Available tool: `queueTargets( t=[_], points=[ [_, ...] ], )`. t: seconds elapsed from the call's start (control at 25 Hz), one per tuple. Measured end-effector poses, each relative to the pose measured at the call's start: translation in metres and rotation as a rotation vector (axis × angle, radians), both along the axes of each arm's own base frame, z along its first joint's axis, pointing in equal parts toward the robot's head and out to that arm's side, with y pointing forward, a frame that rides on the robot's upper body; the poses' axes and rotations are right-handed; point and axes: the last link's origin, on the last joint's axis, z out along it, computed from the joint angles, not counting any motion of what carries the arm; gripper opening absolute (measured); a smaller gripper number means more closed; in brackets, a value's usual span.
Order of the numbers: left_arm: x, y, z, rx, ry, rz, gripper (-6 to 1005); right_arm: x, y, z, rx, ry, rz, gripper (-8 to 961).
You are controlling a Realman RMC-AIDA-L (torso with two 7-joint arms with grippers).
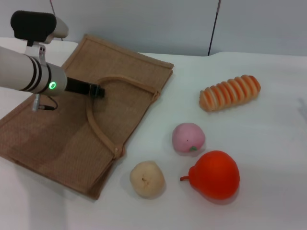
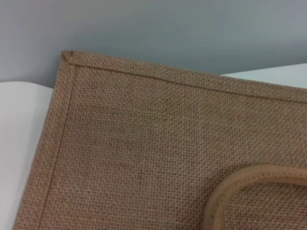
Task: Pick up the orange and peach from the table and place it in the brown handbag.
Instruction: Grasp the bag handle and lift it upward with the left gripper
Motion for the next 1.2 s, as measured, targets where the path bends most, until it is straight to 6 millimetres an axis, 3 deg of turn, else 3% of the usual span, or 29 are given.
queueTargets(
  t=[0.6,0.84,1.2],
  points=[
    [0.000,0.001,0.003,0.062,-0.076,-0.031,113,0.002,-0.001,0.001,0.001,-0.001,-0.004,848],
    [0.003,0.001,0.004,0.086,-0.127,-0.076,113,0.002,-0.001,0.001,0.001,-0.001,-0.005,847],
    [0.026,-0.020,0.009,0.099,-0.416,-0.321,113,-0.009,-0.002,-0.016,-0.105,-0.088,0.072,846]
  ],
)
